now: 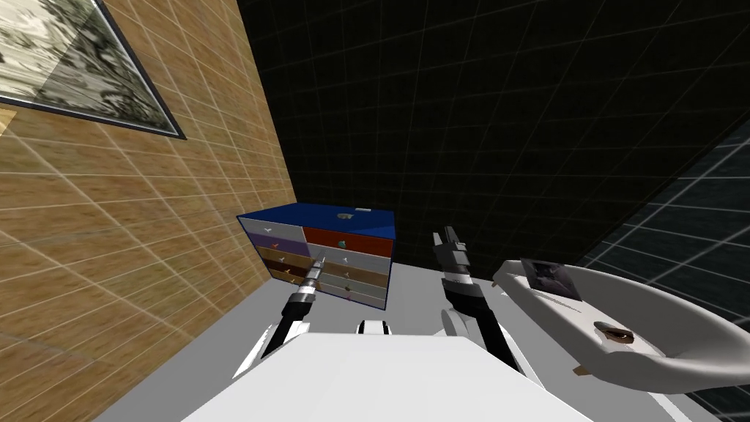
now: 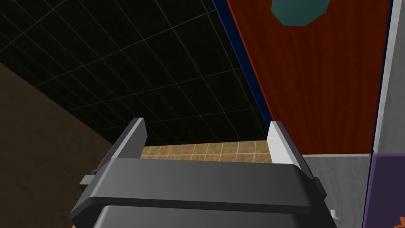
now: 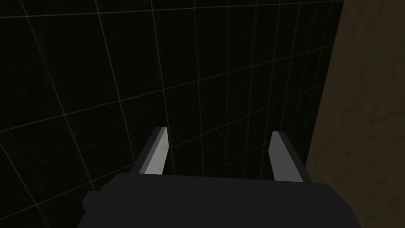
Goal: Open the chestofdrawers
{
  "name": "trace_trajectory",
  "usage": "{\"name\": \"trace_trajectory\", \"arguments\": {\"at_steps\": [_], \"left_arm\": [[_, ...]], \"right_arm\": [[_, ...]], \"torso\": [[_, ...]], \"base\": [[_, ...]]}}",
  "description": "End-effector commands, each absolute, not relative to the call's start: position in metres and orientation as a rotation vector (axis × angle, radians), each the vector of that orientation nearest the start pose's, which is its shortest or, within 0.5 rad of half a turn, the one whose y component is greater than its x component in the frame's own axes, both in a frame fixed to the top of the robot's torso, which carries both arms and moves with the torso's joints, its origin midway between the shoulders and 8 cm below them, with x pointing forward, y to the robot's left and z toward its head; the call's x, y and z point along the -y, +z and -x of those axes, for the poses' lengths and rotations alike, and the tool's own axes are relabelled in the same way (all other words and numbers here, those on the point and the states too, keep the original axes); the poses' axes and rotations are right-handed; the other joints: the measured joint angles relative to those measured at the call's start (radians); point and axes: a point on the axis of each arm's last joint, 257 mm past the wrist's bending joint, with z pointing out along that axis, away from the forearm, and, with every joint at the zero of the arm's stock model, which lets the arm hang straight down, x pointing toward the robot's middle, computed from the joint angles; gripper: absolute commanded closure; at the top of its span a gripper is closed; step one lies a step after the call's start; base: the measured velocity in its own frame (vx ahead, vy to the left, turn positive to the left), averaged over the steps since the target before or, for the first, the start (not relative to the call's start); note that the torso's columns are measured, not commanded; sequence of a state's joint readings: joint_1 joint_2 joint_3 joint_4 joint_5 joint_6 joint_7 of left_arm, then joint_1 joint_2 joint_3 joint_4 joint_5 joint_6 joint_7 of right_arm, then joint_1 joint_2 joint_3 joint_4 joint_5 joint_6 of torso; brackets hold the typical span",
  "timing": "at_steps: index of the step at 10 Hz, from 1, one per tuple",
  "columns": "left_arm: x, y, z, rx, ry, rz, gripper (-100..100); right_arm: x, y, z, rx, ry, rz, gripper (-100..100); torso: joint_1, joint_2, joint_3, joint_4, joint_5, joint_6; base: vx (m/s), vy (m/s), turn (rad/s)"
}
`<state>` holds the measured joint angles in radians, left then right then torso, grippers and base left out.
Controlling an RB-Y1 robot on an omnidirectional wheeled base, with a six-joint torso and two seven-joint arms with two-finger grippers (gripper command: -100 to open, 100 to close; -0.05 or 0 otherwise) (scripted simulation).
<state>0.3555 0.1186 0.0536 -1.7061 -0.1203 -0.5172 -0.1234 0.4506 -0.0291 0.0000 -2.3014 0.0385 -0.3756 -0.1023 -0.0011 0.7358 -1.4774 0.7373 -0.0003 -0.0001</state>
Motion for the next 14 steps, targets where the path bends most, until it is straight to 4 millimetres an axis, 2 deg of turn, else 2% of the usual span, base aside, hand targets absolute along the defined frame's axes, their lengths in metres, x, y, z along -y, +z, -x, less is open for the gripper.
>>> {"name": "trace_trajectory", "arguments": {"at_steps": [1, 8, 9, 12, 14], "left_arm": [[-0.304, -0.208, -0.427, -1.131, -0.973, 0.764, -100], [-0.298, -0.263, -0.436, -1.206, -0.954, 0.845, -100], [-0.298, -0.263, -0.436, -1.206, -0.954, 0.845, -100], [-0.289, -0.284, -0.438, -1.223, -0.959, 0.894, -100], [-0.292, -0.274, -0.443, -1.219, -0.955, 0.884, -100]], "right_arm": [[0.27, 0.026, -0.364, -0.669, 1.372, -0.704, 0], [0.27, 0.026, -0.364, -0.669, 1.372, -0.704, 0], [0.27, 0.026, -0.364, -0.669, 1.372, -0.704, 0], [0.27, 0.026, -0.364, -0.669, 1.372, -0.704, 0], [0.27, 0.026, -0.364, -0.669, 1.372, -0.704, 0]], "torso": [[0.001, 0.001, 0.001, 0.0, 0.0, 0.0], [0.0, 0.002, 0.001, 0.001, 0.0, 0.0], [0.001, 0.002, 0.001, 0.001, 0.0, 0.0], [0.001, 0.003, 0.002, 0.001, 0.0, 0.0], [0.001, 0.003, 0.002, 0.001, 0.0, 0.0]], "base": [[0.09, -0.022, -0.017], [0.09, -0.014, -0.019], [0.055, -0.007, -0.007], [0.055, -0.009, -0.015], [0.041, -0.005, -0.01]]}}
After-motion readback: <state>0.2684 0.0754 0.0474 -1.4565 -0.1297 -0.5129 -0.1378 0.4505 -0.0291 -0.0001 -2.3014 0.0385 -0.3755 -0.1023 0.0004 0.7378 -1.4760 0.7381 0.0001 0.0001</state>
